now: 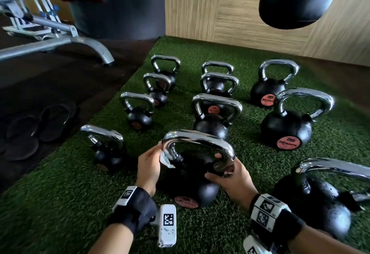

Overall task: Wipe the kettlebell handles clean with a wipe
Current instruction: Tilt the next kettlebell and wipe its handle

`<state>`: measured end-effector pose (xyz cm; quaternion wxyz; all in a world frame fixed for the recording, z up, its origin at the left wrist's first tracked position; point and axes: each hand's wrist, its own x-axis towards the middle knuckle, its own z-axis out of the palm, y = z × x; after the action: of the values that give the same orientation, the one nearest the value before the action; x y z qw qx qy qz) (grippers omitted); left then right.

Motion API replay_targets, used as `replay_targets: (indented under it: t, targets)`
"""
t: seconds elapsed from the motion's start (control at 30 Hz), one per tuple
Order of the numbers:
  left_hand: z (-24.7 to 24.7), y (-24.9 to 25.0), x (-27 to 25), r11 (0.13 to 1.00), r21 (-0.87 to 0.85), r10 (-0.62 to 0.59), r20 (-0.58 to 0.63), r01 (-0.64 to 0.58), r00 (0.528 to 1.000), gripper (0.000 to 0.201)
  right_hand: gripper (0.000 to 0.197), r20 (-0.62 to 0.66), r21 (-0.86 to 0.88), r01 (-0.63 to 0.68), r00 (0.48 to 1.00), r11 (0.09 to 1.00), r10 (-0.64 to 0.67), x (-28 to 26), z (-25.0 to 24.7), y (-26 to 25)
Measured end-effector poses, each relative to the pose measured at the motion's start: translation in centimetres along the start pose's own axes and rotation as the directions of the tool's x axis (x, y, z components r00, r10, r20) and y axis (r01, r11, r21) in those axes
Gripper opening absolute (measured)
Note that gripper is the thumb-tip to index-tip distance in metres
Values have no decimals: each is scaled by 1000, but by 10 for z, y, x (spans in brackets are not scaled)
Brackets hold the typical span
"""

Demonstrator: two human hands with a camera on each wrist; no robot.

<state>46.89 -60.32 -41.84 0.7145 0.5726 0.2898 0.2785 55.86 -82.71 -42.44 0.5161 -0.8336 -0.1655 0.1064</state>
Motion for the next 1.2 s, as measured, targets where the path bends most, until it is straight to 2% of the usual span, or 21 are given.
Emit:
replay_targets:
  t: [0.07, 0.17, 0.23, 0.3, 0.37, 0.47, 0.57, 0.67, 0.73, 0.83, 0.9, 0.97, 1.0, 1.07, 1.1, 1.13, 1.2]
  targets:
    - [-4, -10, 0, 999, -1, -53, 31, 53, 998, 34, 65, 38, -31, -29, 999, 999, 30, 4, -2, -2]
    - [-16, -21, 0, 997, -43, -60, 144, 67, 988, 39, 65, 51, -49, -48, 997, 998, 50, 4, -3, -5]
    - [-26, -26, -3, 998, 21, 45, 273, -53, 961, 36, 59, 25, -66, -49, 998, 997, 51, 1, -5, -7]
    - [-29, -29, -10, 961, 183, 128, 373, -208, 919, 50, 57, 23, -133, -66, 997, 989, 70, 0, -10, -12]
    - [-28, -27, -14, 892, 329, 205, 316, -310, 926, 52, 57, 37, -199, -62, 997, 978, 71, -1, -14, -16]
    - [-21, -21, -12, 815, 428, 299, 267, -391, 916, 44, 47, 69, -230, -12, 997, 973, 28, -14, -21, -22]
    - [-6, -9, 1, 743, 496, 314, 335, -450, 888, 40, 31, 104, -264, 107, 991, 958, -82, -37, -28, -24]
    - [17, 1, 19, 685, 549, 286, 402, -479, 870, 33, 14, 177, -326, 262, 961, 908, -213, -52, -27, -30]
    - [32, 7, 24, 659, 575, 252, 437, -484, 863, 25, 15, 239, -356, 316, 941, 880, -241, -57, -20, -39]
    - [49, 12, 26, 615, 589, 224, 506, -524, 833, 15, 19, 261, -323, 292, 942, 900, -211, -57, -9, -55]
    - [53, 16, 31, 623, 595, 140, 554, -508, 821, 17, 20, 305, -330, 286, 934, 899, -185, -46, -7, -64]
    - [52, 20, 39, 695, 588, -33, 601, -413, 799, 32, 20, 313, -384, 334, 924, 861, -219, -28, -5, -68]
    - [50, 21, 42, 740, 558, -90, 635, -375, 767, 39, 20, 258, -384, 329, 935, 863, -242, -17, -3, -70]
    - [45, 20, 44, 819, 462, -89, 689, -341, 720, 41, 12, 143, -335, 279, 959, 900, -244, 0, 2, -71]
    - [43, 18, 43, 847, 422, -67, 687, -323, 724, 41, 15, 112, -333, 240, 970, 912, -214, 5, 6, -72]
    - [41, 16, 42, 847, 416, -34, 664, -331, 747, 39, 22, 107, -339, 197, 980, 920, -170, 8, 11, -71]
    - [39, 13, 38, 761, 489, 78, 584, -427, 808, 31, 37, 145, -311, 192, 977, 931, -153, 10, 19, -62]
